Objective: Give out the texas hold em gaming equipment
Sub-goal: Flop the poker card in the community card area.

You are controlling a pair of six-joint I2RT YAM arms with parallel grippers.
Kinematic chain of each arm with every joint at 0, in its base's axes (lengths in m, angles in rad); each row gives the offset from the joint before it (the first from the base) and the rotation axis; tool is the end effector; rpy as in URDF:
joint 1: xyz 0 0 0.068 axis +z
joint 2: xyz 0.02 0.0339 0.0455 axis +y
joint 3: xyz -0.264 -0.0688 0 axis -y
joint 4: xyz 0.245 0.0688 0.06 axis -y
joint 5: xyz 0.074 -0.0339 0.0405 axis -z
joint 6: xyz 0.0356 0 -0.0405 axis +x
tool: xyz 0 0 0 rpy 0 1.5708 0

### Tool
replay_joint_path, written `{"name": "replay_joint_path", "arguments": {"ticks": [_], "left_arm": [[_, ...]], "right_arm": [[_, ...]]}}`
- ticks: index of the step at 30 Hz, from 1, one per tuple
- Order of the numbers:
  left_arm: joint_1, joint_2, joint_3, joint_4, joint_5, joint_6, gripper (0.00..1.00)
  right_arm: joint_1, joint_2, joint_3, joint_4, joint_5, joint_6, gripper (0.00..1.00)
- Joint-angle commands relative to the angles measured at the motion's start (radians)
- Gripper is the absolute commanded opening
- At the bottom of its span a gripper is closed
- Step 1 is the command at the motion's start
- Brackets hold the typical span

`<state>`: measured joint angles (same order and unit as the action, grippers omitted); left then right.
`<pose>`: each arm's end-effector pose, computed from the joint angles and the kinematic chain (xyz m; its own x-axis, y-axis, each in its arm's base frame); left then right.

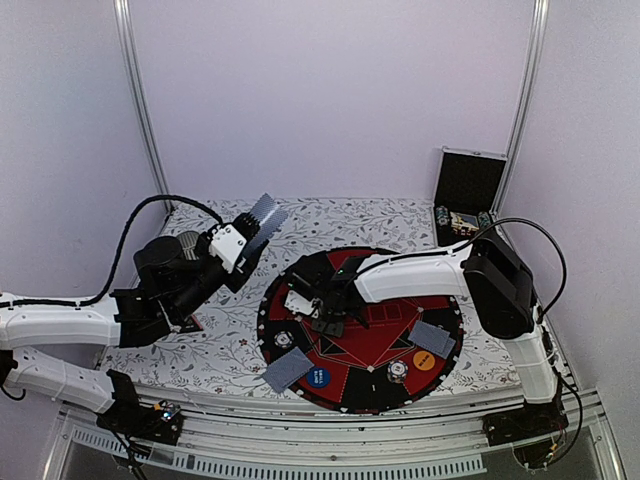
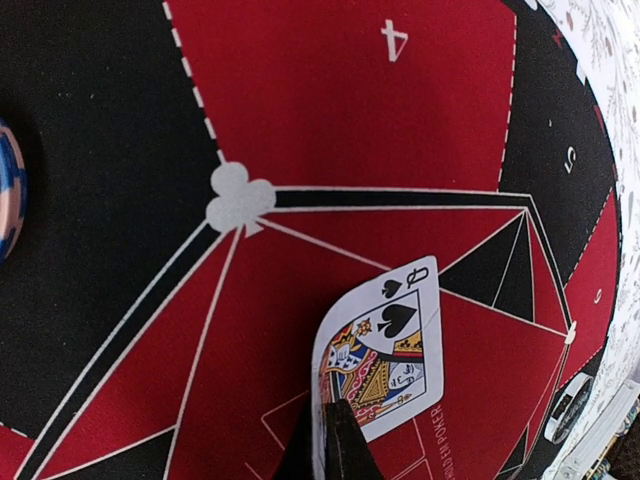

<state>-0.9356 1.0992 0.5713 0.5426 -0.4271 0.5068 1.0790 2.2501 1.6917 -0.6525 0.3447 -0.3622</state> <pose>0.1592 -0.1911 0.2787 0.2440 0.4136 -0.8772 0.4215 0.7694 0.4800 0.2294 0.4027 0.1394 -0.1392 -0.9661 -0.2173 -0.8799 0.2214 -0.4205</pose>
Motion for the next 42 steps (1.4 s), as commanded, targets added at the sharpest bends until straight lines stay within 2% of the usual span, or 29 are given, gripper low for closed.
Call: {"name": "replay_joint_path", "arguments": {"ticks": [1,7,11,14,22,31,33,36,39,42], "left_arm": [[0.012,-0.014,0.021,0.044,0.007,-0.010,0.52],[0.012,-0.015,0.022,0.043,0.005,-0.010,0.52],[0.011,-0.014,0.021,0.043,0.002,-0.006,0.52],[0.013,-0.015,0.021,0.043,0.005,-0.007,0.52],[0.015,-0.008,0.022,0.043,0.007,-0.008,0.52],[0.019,-0.007,0.021,0.043,0.009,-0.009,0.52],[0.021,-0.007,0.021,0.043,0.008,-0.009,0.52],[0.021,-0.010,0.022,0.043,0.008,-0.011,0.52],[0.021,-0.010,0.021,0.043,0.011,-0.011,0.52],[0.021,-0.007,0.021,0.041,0.009,-0.011,0.52]], "right_arm": [[0.001,0.023,-0.017,-0.103,-0.039,0.042,0.02],[0.001,0.012,-0.030,-0.075,-0.038,0.015,0.03],[0.001,0.005,-0.037,-0.071,-0.028,-0.005,0.24],[0.004,-0.018,-0.054,-0.053,-0.037,-0.015,0.34],[0.020,-0.066,-0.087,-0.023,-0.076,-0.047,0.43],[0.022,-0.208,-0.166,0.056,-0.247,-0.063,0.60],[-0.001,-0.254,-0.191,0.088,-0.293,-0.056,0.61],[-0.100,-0.310,-0.207,0.137,-0.410,0.055,0.60],[-0.192,-0.318,-0.226,0.192,-0.460,0.250,0.54],[-0.221,-0.270,-0.216,0.183,-0.404,0.362,0.44]]}}
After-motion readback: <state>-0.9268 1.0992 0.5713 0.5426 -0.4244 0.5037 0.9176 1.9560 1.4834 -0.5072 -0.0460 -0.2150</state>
